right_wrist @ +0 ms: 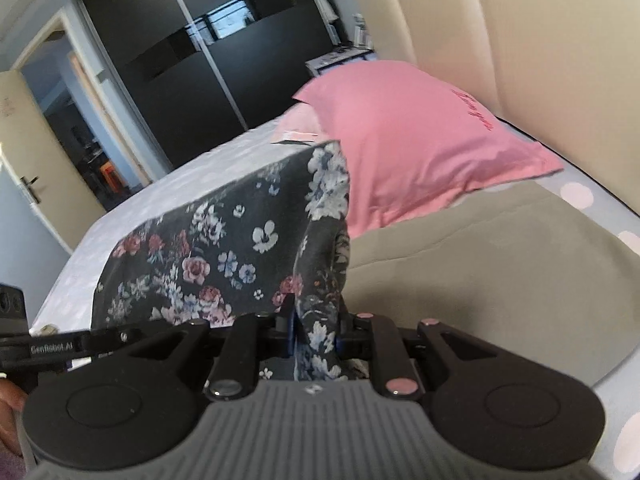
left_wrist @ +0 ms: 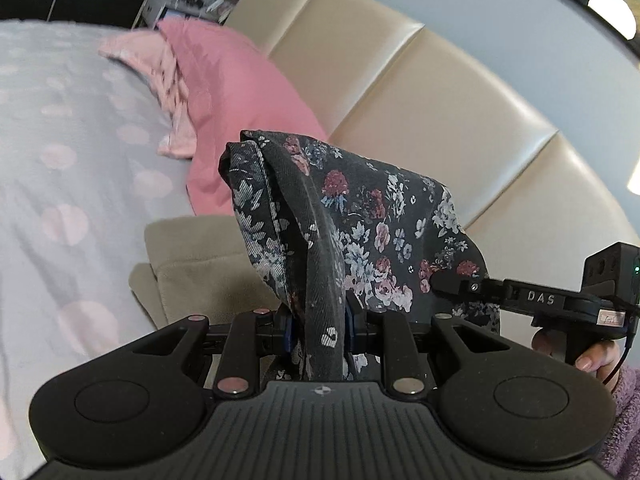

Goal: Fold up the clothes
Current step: 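Carry the folded jeans with both grippers toward the khaki blanket by the pillow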

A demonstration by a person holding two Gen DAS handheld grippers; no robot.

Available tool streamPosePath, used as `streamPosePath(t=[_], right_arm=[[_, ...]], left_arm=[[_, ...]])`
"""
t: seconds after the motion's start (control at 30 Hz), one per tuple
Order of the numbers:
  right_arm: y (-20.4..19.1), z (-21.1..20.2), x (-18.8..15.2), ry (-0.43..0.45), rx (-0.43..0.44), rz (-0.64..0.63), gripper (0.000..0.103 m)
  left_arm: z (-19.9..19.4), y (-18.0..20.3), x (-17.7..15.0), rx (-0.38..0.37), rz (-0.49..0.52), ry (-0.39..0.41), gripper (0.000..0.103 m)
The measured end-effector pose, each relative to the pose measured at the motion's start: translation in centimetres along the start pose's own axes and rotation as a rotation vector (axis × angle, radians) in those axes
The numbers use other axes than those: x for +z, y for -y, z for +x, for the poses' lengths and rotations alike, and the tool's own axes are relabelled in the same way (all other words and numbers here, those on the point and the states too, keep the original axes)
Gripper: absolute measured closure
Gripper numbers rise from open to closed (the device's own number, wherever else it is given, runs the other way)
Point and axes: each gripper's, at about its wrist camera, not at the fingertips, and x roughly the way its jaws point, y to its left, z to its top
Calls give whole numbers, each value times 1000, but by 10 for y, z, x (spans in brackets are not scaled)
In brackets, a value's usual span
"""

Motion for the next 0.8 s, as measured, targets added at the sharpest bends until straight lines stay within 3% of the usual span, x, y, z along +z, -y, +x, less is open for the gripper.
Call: streamPosePath(t=[0.3, 0.43, 0.63, 0.8], right_arm=[[51, 60, -10, -13, -50, 43, 85], [62, 80, -22, -6, -86, 67, 85], [65, 81, -22, 95, -217, 102, 66], [49, 51, -12, 157, -165, 47, 66]], left_arm=[[69, -28, -3, 32, -29, -60, 83], [85, -36, -5, 73, -3, -78, 73], [52, -31, 3, 169, 89, -31, 62], [16, -16, 16, 193, 162, 62, 62]])
